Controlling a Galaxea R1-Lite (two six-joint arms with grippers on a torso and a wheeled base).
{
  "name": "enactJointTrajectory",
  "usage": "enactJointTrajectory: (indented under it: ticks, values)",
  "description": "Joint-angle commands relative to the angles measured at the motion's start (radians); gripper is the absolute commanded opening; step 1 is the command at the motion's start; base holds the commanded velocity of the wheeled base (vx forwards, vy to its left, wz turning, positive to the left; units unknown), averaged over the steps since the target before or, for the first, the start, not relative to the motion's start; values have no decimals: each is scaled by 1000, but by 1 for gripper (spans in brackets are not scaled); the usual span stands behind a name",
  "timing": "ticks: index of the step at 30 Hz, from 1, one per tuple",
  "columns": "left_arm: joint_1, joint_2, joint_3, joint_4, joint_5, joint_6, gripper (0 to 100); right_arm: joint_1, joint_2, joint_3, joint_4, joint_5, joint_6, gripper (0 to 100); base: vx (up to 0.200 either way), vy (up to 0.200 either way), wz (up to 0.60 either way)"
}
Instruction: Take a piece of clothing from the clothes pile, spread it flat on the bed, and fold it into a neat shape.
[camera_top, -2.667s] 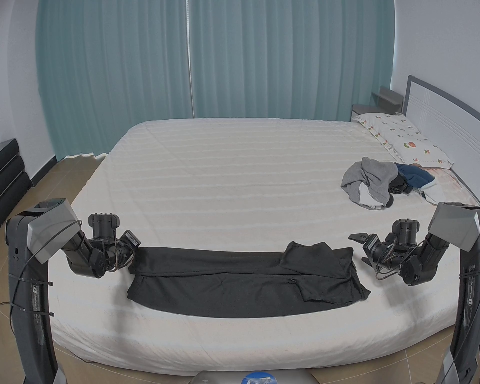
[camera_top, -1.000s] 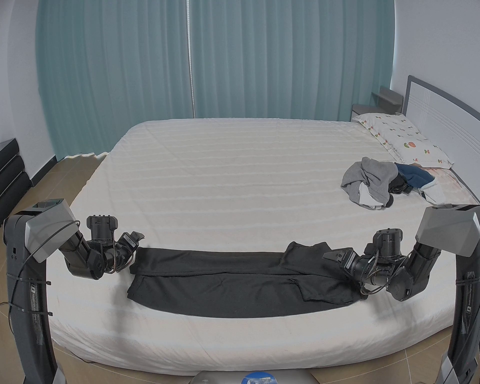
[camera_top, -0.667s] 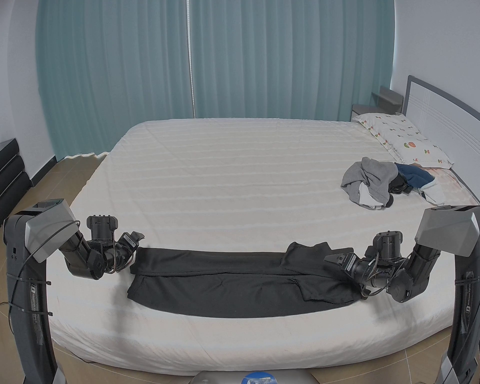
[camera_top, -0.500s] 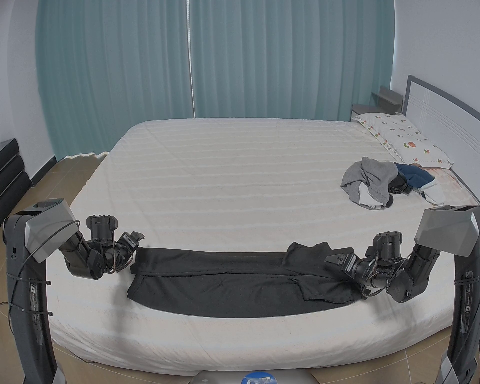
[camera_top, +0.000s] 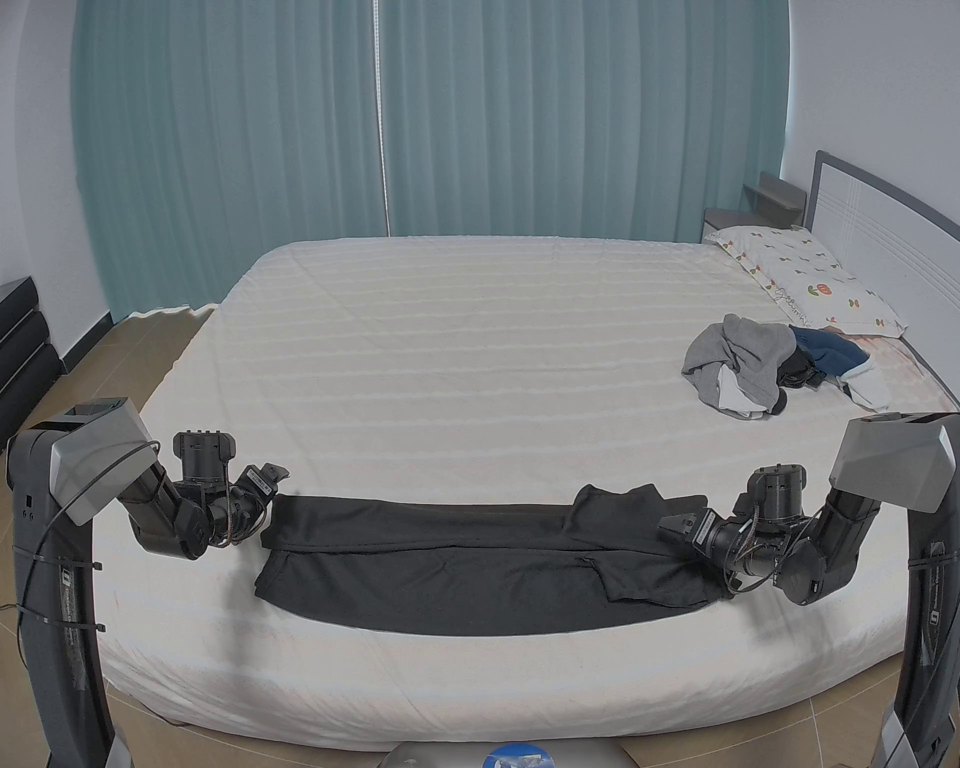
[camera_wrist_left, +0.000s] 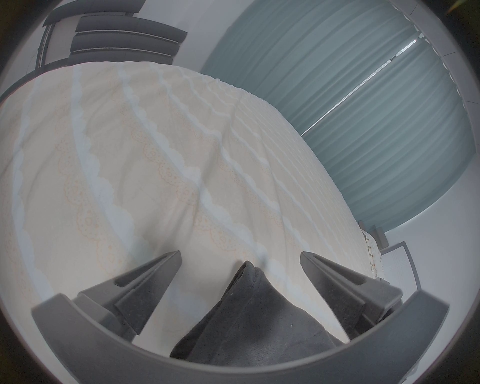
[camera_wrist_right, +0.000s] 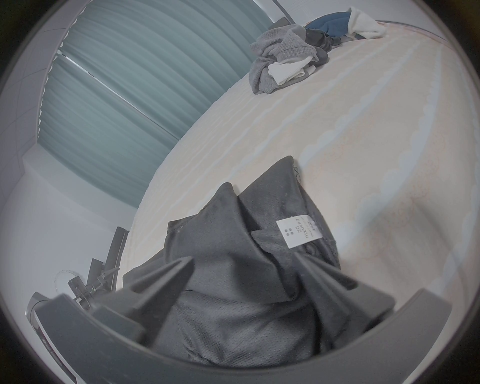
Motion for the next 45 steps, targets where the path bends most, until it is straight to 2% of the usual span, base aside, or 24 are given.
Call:
enactJointTrajectory:
  ticks: [1,11,21,29,30,36,41,45]
  values:
    - [2,-7,14,0,1,-1,100,-3,1,5,0,1,-1,0,0,0,0]
    - [20,-33,20,0,2,6,100,-29,-10,8,1,2,-5,0,0,0,0]
    - [26,-69,20,96,-4,19,100,-49,-31,15,4,2,-5,0,0,0,0]
    - [25,-79,32,116,-21,38,100,-52,-31,20,6,2,-8,0,0,0,0]
    - [25,-84,35,127,-36,58,100,-52,-31,20,14,2,-11,100,0,0,0]
    - [20,-101,100,127,-107,128,100,-47,-37,34,3,10,-30,100,0,0,0]
    - [17,-104,138,124,-159,188,100,-67,-37,23,1,17,-2,100,0,0,0]
    - [25,-147,212,121,-206,246,100,-76,-34,12,7,48,48,100,0,0,0]
